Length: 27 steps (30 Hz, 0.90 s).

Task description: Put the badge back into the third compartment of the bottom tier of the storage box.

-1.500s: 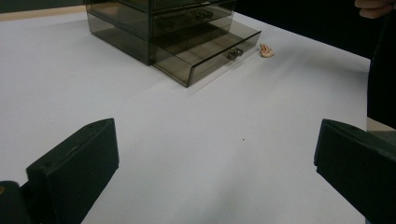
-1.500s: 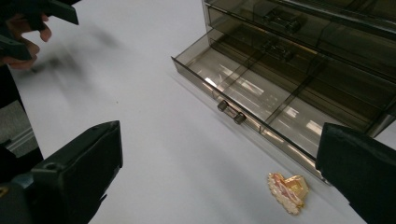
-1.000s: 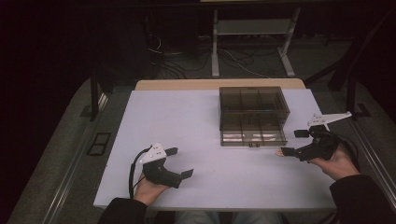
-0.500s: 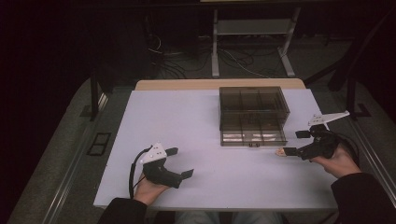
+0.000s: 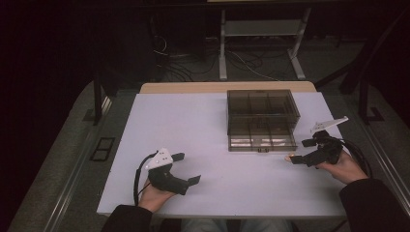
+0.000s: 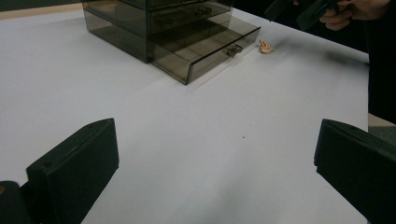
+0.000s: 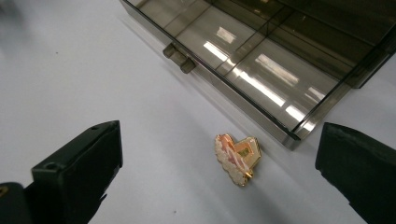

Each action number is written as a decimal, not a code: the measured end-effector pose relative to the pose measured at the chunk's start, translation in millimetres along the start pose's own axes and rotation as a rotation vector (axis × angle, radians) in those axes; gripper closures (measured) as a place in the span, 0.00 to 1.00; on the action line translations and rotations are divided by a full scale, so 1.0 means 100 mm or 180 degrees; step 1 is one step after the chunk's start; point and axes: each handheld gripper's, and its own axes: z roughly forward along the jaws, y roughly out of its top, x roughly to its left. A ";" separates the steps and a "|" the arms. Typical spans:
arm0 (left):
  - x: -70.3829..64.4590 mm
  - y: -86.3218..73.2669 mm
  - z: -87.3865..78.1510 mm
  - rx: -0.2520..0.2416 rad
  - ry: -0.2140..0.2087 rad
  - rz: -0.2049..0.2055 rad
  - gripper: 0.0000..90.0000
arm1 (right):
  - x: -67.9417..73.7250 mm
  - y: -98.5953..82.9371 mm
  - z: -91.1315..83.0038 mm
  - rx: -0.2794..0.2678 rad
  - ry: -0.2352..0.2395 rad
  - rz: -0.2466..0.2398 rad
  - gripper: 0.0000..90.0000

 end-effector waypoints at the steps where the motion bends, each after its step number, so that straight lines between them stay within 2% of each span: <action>1: 0.00 0.00 0.00 0.0001 0.0000 -0.0006 0.00 | -0.01 -0.01 0.01 0.0016 -0.0001 0.0007 0.00; 11: 0.00 0.00 0.00 0.0001 0.0002 -0.0006 0.00 | -0.02 -0.03 0.06 0.0167 0.0052 -0.0011 0.01; 12: 0.00 0.00 0.00 0.0002 0.0002 -0.0004 0.00 | -0.03 -0.04 0.06 0.0202 0.0084 -0.0033 0.10; 15: 0.00 0.00 0.00 0.0001 0.0002 -0.0005 0.00 | -0.03 -0.04 0.07 0.0235 0.0059 -0.0047 0.10; 16: 0.00 0.00 0.00 0.0002 0.0001 -0.0005 0.00 | -0.03 -0.04 0.08 0.0256 0.0071 -0.0054 0.16; 22: 0.00 0.00 0.00 0.0005 -0.0005 -0.0009 0.00 | -0.03 -0.04 0.12 0.0362 0.0124 -0.0101 0.23; 27: 0.00 0.00 0.00 -0.0008 -0.0016 -0.0010 0.00 | -0.03 -0.04 0.16 0.0393 0.0061 -0.0131 0.31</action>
